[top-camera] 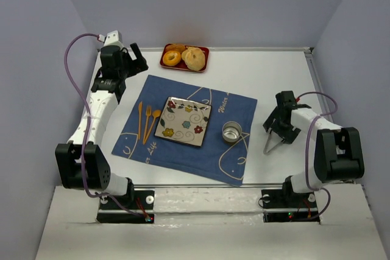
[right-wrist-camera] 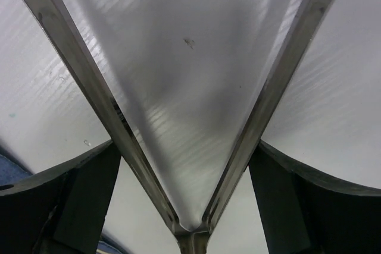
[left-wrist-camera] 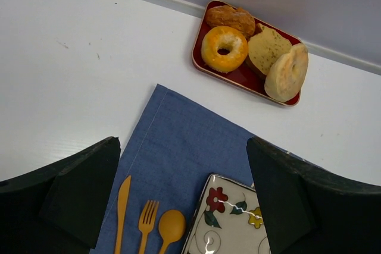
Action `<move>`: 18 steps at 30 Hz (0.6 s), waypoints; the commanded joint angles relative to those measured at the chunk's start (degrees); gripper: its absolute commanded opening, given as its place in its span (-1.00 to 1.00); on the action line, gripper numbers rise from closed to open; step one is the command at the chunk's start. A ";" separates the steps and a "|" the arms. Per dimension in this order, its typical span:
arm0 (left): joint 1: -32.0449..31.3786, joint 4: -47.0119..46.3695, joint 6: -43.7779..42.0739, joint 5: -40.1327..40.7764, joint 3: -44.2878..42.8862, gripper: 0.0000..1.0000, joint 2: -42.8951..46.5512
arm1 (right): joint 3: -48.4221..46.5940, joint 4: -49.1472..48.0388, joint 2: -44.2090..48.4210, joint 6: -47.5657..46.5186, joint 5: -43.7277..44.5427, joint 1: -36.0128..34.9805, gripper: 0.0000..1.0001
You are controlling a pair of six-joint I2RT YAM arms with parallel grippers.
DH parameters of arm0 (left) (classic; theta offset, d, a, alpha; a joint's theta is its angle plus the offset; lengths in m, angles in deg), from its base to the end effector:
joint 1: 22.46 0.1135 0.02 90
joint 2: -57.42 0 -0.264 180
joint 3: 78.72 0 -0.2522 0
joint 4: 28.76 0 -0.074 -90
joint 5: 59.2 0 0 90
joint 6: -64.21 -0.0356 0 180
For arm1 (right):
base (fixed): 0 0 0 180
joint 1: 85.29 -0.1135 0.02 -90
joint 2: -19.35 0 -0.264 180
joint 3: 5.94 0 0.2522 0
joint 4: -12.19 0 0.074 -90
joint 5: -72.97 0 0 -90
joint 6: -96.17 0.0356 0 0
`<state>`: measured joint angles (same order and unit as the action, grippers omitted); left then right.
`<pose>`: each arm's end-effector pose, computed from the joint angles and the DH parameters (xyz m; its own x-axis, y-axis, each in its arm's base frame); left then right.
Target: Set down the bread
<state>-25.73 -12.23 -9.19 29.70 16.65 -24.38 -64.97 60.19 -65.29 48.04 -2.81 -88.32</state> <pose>0.3401 -0.0201 0.3613 -0.2482 -0.2719 -0.9298 0.0049 0.9594 -0.2819 0.2535 0.0047 0.1632 -0.7014 0.6108 -0.3674 0.6528 0.7574 0.0128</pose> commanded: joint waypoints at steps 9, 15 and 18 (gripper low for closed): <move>0.28 -2.85 0.36 -0.74 0.20 0.98 6.21 | 1.07 -6.55 1.04 -0.47 0.19 0.30 -0.13; 0.28 -4.17 1.24 -1.71 0.91 0.98 7.53 | -8.58 -4.62 7.29 -11.00 -5.94 0.30 -0.22; 0.28 -4.70 2.64 -3.46 1.43 0.98 7.97 | -16.67 -4.09 8.44 -17.41 -12.71 0.30 -0.21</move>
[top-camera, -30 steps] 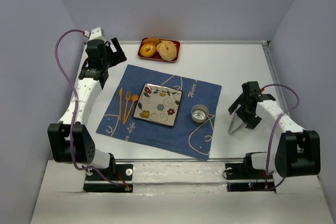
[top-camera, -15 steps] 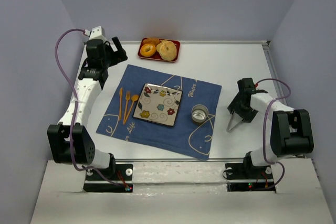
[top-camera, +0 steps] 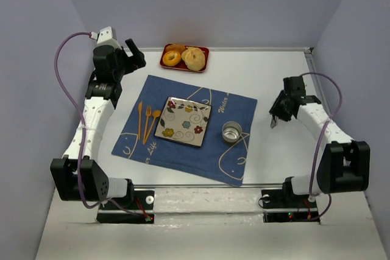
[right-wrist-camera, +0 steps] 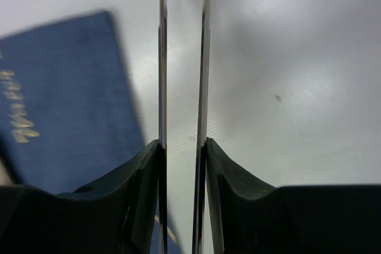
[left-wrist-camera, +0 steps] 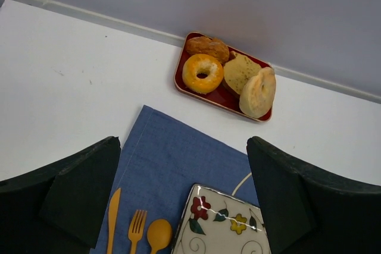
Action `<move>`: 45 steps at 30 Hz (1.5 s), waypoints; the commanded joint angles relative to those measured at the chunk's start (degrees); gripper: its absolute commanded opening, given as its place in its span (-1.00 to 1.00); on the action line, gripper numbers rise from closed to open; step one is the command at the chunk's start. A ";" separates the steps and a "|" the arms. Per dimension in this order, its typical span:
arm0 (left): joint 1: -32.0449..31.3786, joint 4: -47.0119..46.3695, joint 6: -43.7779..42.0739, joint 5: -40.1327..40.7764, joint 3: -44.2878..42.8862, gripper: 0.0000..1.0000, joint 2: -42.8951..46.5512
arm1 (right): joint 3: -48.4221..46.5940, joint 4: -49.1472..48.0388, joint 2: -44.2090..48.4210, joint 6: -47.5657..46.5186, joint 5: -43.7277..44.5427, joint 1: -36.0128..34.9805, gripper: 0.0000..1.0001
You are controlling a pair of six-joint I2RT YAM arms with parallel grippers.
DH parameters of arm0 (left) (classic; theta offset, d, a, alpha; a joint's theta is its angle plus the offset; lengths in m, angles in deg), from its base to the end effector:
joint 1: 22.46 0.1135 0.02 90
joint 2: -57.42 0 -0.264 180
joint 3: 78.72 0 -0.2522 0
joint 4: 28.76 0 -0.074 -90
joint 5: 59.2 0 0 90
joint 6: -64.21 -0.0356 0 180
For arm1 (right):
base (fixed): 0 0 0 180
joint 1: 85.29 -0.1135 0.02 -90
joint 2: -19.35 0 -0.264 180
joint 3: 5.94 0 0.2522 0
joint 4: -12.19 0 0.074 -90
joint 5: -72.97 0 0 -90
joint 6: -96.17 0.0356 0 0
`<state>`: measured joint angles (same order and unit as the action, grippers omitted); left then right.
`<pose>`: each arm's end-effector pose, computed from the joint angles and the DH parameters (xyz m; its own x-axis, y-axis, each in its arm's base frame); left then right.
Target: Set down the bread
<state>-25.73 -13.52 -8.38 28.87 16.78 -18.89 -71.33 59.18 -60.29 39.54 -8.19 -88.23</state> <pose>0.3153 -0.0192 0.3925 -0.1440 -0.2913 -0.9457 0.0496 0.9524 -0.3009 0.2694 0.0084 0.2154 -0.7184 0.5073 -0.4759 0.5009 0.8520 0.1521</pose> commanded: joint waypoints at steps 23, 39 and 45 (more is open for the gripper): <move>0.19 4.67 9.84 4.04 8.16 0.98 7.14 | -68.93 7.11 -33.91 -26.86 -13.86 -25.62 -0.11; -0.07 5.38 8.69 4.57 8.43 0.98 8.55 | -83.36 10.27 -47.01 -21.59 3.90 -31.69 0.19; -0.51 5.38 8.26 5.19 8.69 0.98 8.20 | -87.92 10.89 -52.72 -20.89 4.26 -32.92 0.29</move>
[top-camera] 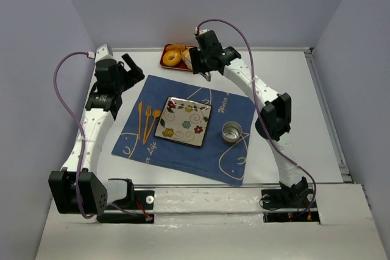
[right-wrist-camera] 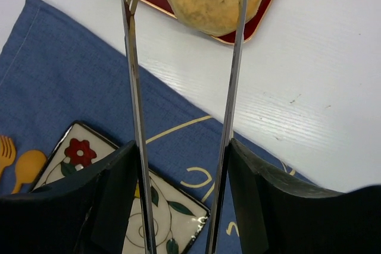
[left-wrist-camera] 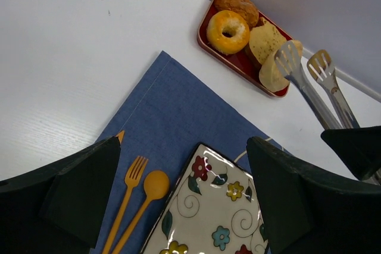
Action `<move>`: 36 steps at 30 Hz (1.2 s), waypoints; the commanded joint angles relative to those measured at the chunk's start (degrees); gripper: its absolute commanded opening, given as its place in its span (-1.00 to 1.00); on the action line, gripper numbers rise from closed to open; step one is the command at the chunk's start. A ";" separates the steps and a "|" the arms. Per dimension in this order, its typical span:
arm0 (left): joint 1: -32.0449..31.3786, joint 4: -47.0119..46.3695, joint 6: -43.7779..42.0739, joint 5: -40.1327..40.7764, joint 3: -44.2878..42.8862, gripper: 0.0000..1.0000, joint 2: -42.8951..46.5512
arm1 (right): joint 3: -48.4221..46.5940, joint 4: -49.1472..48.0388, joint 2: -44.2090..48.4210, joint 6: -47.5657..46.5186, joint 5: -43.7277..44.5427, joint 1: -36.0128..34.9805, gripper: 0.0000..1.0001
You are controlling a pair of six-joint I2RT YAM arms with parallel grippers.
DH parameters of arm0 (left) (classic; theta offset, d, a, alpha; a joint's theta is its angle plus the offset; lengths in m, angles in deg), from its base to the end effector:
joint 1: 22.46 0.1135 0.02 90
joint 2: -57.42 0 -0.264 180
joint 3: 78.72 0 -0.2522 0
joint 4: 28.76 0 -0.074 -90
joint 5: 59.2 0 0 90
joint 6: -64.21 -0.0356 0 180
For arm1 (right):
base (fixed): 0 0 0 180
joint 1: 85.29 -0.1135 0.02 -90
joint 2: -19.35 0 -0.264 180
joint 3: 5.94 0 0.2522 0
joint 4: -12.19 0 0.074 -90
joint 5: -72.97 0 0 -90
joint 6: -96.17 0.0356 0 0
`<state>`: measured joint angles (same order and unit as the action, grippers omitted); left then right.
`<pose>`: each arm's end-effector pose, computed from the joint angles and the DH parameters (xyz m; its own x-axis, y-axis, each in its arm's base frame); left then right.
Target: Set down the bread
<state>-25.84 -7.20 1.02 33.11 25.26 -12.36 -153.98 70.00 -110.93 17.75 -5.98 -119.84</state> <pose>0.2847 -0.0154 0.3597 -0.2445 -0.4370 -0.8656 -0.1010 0.8993 -0.4255 0.4274 0.2860 0.3217 -0.6067 -0.1785 -0.7747 -0.3205 0.9467 0.0328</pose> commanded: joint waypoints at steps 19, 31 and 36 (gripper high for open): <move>-0.84 -1.02 -1.23 2.00 0.47 0.98 2.01 | -7.84 0.07 -9.03 1.26 13.47 -2.37 0.23; -1.10 -0.94 -1.06 2.26 0.91 0.98 3.68 | -3.27 -1.95 -0.87 0.47 16.99 -2.37 -0.58; -1.19 -1.20 -0.97 1.91 0.91 0.98 3.95 | 2.08 -5.81 6.43 -3.83 14.98 -2.37 -0.66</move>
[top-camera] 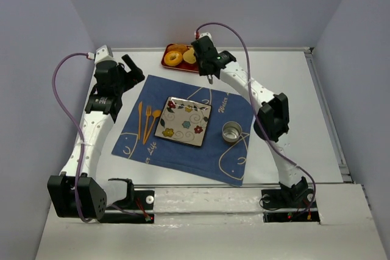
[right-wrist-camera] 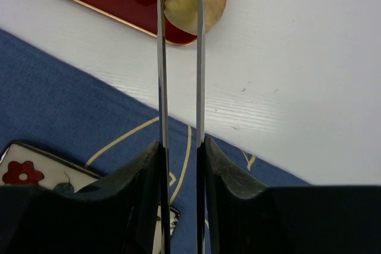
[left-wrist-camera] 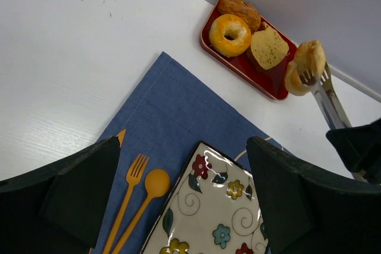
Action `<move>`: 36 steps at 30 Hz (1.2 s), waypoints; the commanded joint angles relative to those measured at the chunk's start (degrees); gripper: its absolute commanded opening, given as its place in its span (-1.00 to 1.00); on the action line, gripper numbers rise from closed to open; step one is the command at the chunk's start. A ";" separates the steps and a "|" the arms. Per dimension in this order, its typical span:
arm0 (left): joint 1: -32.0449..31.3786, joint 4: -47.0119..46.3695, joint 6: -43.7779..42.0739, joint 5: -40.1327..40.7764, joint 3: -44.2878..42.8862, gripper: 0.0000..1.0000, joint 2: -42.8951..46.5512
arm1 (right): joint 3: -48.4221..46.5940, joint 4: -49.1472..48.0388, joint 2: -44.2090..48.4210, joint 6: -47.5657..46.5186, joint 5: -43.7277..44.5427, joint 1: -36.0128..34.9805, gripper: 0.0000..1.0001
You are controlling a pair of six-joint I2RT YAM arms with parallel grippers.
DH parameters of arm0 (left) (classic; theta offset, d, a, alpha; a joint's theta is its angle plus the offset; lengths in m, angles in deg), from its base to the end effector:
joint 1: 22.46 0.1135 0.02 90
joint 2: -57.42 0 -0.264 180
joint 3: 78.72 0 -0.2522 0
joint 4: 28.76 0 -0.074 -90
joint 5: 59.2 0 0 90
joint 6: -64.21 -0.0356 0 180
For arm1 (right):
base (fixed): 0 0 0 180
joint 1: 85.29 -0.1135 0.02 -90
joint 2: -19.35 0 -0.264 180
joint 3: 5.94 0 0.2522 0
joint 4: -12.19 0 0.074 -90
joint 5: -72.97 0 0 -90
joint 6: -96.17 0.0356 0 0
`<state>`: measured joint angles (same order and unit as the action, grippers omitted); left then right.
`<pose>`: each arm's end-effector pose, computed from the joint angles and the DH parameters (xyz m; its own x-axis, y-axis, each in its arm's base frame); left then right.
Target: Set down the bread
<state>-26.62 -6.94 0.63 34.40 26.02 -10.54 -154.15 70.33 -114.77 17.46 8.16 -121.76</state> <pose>0.2766 -0.0179 0.3628 -0.2292 -0.4286 -0.8740 -0.1007 0.9035 -0.4166 0.4310 0.2997 0.2906 -0.6054 -0.2272 -0.7628 -0.1768 0.9728 -0.1495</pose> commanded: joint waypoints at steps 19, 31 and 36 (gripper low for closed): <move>-0.67 -2.43 -0.31 -0.70 0.59 0.98 0.90 | 42.60 1.84 40.97 -16.30 -28.44 -12.12 -0.55; -1.72 -1.90 -0.22 -0.61 1.29 0.98 1.52 | 45.59 2.82 39.11 -13.93 -20.44 -15.38 -0.47; -1.99 -1.46 -0.31 -0.34 1.46 0.98 1.78 | 47.26 2.73 40.52 -14.37 -27.97 -15.39 0.15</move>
<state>-28.18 -6.99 0.65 33.85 27.07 -10.24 -107.92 73.89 -76.96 3.43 -15.49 -136.76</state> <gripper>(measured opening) 0.990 0.487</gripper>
